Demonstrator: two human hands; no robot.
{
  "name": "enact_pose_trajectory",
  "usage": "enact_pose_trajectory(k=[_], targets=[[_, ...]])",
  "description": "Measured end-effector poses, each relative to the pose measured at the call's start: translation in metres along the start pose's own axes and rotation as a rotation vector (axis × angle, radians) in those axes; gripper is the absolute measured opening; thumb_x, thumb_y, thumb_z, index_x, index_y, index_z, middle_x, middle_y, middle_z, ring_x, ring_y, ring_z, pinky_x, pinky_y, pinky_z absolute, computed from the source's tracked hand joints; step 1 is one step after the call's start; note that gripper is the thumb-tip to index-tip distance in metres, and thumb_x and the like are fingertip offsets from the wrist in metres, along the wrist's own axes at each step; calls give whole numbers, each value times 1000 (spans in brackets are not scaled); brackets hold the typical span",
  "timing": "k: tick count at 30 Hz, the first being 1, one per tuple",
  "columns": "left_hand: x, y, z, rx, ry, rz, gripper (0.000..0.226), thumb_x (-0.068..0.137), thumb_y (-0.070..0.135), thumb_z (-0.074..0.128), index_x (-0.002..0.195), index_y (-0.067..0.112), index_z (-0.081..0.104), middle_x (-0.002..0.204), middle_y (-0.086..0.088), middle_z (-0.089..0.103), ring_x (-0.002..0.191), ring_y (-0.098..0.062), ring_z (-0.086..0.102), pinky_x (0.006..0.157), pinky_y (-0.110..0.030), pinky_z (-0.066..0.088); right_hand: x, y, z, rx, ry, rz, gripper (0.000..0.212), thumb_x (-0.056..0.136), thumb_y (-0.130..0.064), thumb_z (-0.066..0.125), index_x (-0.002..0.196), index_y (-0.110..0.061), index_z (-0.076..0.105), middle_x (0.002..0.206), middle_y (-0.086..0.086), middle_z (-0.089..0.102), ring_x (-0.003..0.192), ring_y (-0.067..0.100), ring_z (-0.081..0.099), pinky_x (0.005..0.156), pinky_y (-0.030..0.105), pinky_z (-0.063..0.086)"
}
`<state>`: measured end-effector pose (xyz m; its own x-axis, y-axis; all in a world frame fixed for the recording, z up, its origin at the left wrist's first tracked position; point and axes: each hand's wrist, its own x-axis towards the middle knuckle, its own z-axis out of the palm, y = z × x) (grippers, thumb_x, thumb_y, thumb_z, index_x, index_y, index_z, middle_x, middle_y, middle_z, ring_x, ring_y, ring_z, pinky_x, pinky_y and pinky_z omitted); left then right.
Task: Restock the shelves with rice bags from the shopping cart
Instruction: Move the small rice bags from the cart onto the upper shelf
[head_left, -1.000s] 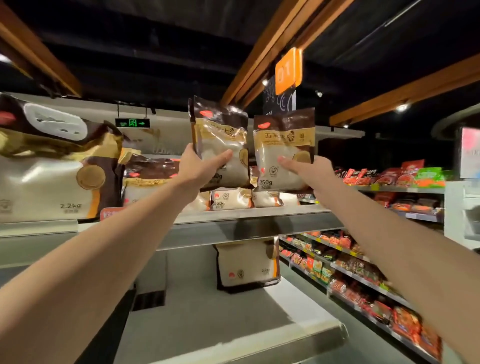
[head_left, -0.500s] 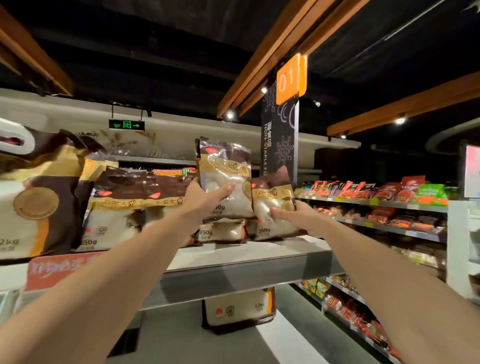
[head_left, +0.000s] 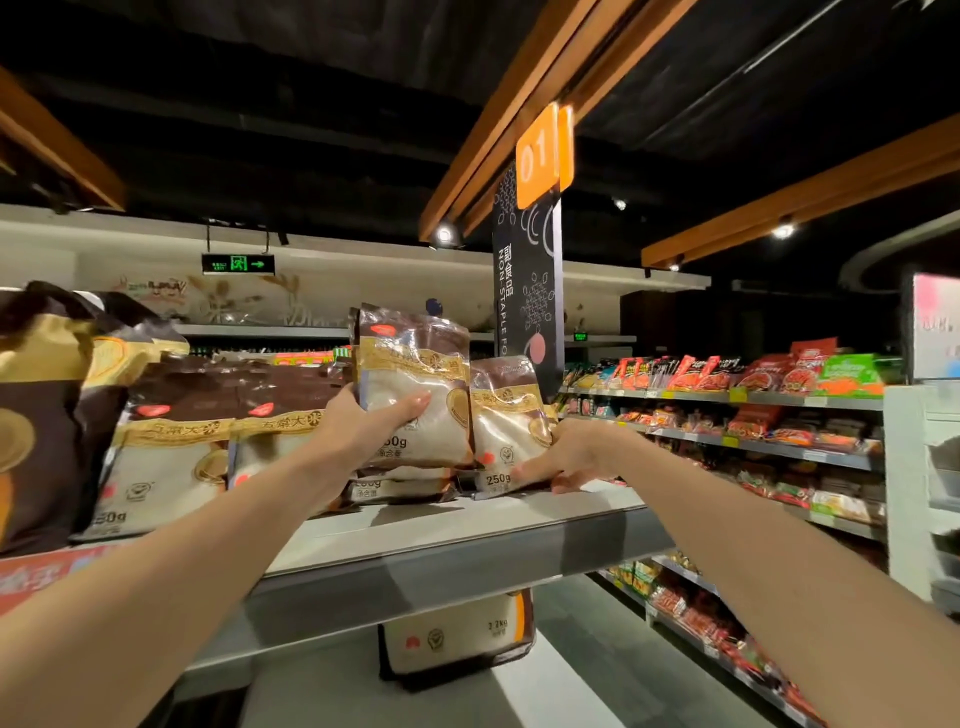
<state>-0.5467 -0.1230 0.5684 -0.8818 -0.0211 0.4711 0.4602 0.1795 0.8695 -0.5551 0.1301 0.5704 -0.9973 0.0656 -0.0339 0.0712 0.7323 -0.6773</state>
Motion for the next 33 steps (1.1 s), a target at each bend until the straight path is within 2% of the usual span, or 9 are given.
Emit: enact_pose_trajectory(k=[2, 5, 8, 13, 20, 24, 28, 31, 33], targets=[[-2, 0, -1, 9, 5, 4, 87, 77, 51, 78, 145, 14, 41, 139, -2, 52, 110, -17, 45, 93, -33, 34, 3, -1, 1, 16, 7, -12, 46, 80, -33, 78, 107, -4, 56, 98, 7, 61, 80, 14, 54, 78, 21, 52], [-4, 0, -3, 44, 7, -7, 94, 75, 54, 77, 148, 13, 36, 147, -5, 46, 124, -23, 46, 102, -39, 36, 1, 0, 1, 19, 19, -24, 39, 80, -34, 77, 98, -5, 58, 94, 6, 62, 75, 12, 55, 68, 18, 53], [-3, 0, -5, 80, -12, -14, 99, 71, 60, 78, 148, 14, 37, 147, -5, 47, 131, -26, 45, 106, -42, 35, 7, 11, -5, 111, 107, -26, 52, 76, -30, 81, 111, -1, 56, 103, 10, 63, 71, 13, 58, 62, 19, 57], [-3, 1, -6, 112, -25, -17, 102, 68, 64, 77, 148, 15, 37, 147, -4, 48, 132, -26, 46, 109, -44, 35, 16, 22, -12, 229, 151, 95, 59, 77, -32, 80, 121, 1, 57, 96, 8, 58, 65, 10, 52, 78, 23, 56], [-4, -1, -7, 125, -67, -9, 108, 66, 67, 77, 150, 17, 34, 150, -3, 45, 135, -25, 43, 109, -43, 34, 19, 26, -16, 156, 202, 112, 71, 77, -30, 81, 133, -1, 49, 118, 10, 60, 95, 17, 64, 80, 27, 59], [-3, -3, -7, 139, -102, -8, 125, 50, 82, 76, 151, 22, 33, 151, 1, 45, 135, -24, 43, 111, -43, 35, 4, 21, -14, -123, 253, 91, 62, 81, -44, 75, 119, -1, 51, 85, 6, 60, 56, 11, 50, 45, 17, 44], [-4, 0, -3, 114, -118, -8, 80, 75, 61, 75, 139, 22, 48, 127, 7, 55, 121, -18, 48, 97, -33, 35, -2, 16, -5, -243, 378, -147, 62, 80, -32, 77, 127, -2, 49, 112, 14, 60, 84, 19, 58, 63, 26, 49], [-10, 3, 1, 102, -130, -18, 47, 83, 50, 72, 113, 21, 49, 104, 13, 52, 107, -13, 43, 93, -31, 30, -8, 17, 0, -222, 216, -181, 41, 93, -33, 63, 117, 1, 62, 83, 8, 64, 65, 14, 54, 63, 25, 47], [-17, 8, 3, 89, -136, -7, 38, 87, 45, 70, 111, 28, 45, 99, 12, 47, 106, -12, 40, 94, -32, 30, -13, 18, -2, -206, 139, -193, 45, 89, -43, 66, 115, -7, 62, 92, 1, 63, 80, 13, 61, 80, 28, 54]])
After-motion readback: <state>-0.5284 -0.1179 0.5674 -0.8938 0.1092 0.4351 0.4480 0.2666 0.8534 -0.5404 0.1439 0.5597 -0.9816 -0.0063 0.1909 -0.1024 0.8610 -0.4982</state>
